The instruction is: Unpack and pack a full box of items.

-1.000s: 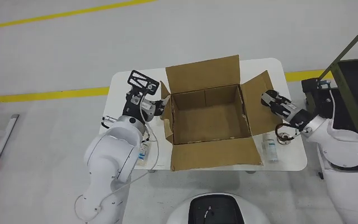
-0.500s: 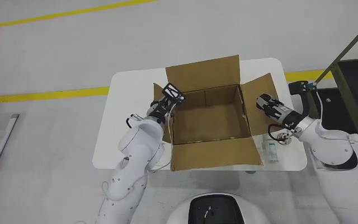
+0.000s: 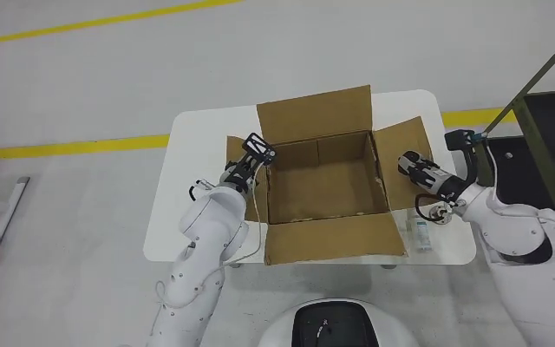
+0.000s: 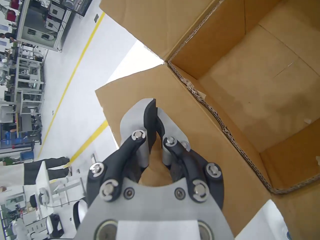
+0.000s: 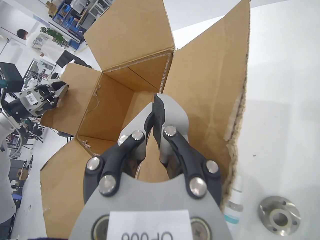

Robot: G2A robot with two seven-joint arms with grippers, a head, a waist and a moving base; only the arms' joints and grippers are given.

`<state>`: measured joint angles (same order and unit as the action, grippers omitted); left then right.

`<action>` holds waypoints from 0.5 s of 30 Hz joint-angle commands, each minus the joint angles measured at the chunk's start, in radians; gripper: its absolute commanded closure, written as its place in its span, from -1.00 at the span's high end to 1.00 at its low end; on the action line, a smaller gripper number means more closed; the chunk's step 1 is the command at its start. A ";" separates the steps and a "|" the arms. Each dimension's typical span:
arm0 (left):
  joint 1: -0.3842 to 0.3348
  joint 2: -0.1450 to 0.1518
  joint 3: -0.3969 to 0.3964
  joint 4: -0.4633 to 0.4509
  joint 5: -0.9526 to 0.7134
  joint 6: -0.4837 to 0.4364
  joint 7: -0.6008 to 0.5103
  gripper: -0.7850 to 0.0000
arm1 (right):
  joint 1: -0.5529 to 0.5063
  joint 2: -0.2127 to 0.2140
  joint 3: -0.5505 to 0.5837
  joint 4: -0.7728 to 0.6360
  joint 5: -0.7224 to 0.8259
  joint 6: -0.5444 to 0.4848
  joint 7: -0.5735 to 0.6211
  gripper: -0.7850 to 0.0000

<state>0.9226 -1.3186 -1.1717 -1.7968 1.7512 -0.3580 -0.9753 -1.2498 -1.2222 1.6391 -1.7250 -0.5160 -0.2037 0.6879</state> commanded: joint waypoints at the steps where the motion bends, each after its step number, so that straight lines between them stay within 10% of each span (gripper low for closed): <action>1: -0.001 0.000 -0.003 0.002 0.001 0.000 0.002 -1.00 | -0.004 0.001 0.003 -0.005 0.013 0.002 -0.005 -1.00; 4: -0.006 -0.003 -0.016 -0.031 -0.035 0.020 0.025 -0.58 | -0.012 0.004 0.016 -0.022 0.067 -0.011 -0.013 -1.00; 5: -0.007 -0.003 -0.026 -0.052 -0.061 0.021 0.044 0.44 | -0.018 0.005 0.028 -0.033 0.091 -0.018 -0.013 -1.00; 6: -0.007 -0.003 -0.032 -0.059 -0.069 0.019 0.051 1.00 | -0.021 0.006 0.033 -0.039 0.105 -0.022 -0.013 -1.00; 15: 0.030 0.016 -0.192 -0.222 -0.137 -0.059 0.029 1.00 | -0.070 0.023 0.149 -0.151 0.286 -0.106 0.011 -1.00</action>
<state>0.9374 -1.3076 -1.3328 -2.0016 1.6194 -0.3818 -0.9309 -1.3148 -1.2010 1.7780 -1.8677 -0.2412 -0.3091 0.6963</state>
